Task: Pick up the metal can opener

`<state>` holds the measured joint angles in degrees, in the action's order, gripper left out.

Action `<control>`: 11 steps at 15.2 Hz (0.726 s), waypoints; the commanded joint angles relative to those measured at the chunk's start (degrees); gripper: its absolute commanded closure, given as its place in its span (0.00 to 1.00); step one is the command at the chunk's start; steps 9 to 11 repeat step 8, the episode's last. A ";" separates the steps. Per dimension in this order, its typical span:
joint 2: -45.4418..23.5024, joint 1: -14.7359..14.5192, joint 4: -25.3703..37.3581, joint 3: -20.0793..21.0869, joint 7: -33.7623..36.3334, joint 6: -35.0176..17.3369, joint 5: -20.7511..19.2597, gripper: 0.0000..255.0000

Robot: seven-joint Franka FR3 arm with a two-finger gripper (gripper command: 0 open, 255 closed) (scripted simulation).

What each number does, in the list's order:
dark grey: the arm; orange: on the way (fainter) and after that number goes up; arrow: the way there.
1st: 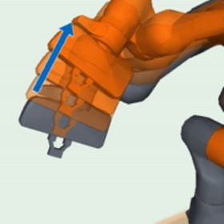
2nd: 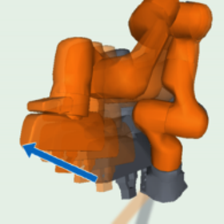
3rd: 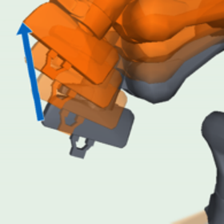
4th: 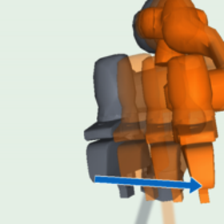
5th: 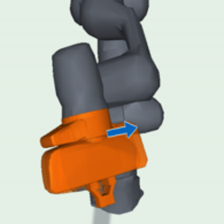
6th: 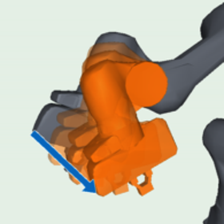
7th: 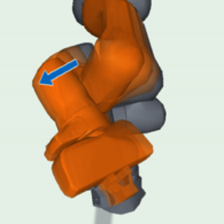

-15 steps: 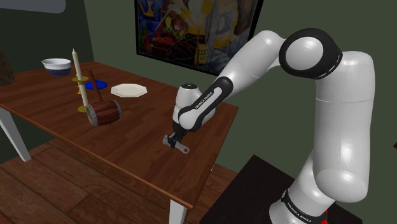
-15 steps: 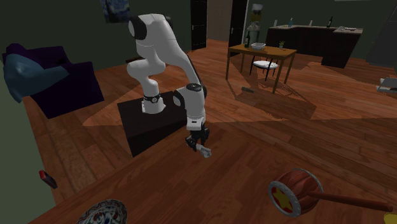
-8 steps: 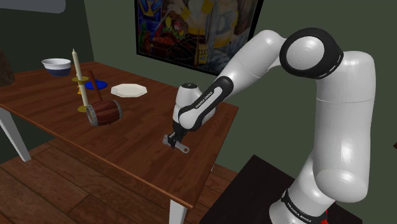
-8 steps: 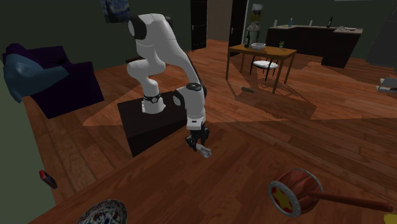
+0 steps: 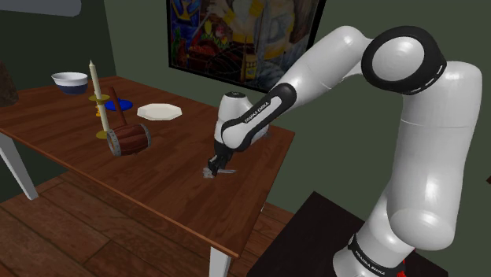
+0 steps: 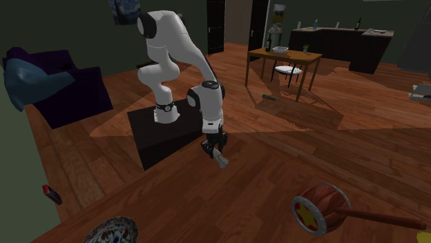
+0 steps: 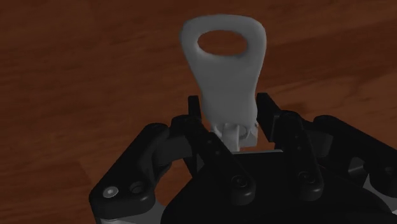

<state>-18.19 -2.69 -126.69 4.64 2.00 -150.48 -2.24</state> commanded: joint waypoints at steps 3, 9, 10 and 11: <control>2.51 0.21 0.21 0.21 -0.35 2.74 0.42 1.00; 4.37 0.31 0.49 0.34 -0.55 4.88 0.72 1.00; 4.37 0.31 0.49 0.34 -0.55 4.88 0.72 1.00; 4.37 0.31 0.49 0.34 -0.55 4.88 0.72 1.00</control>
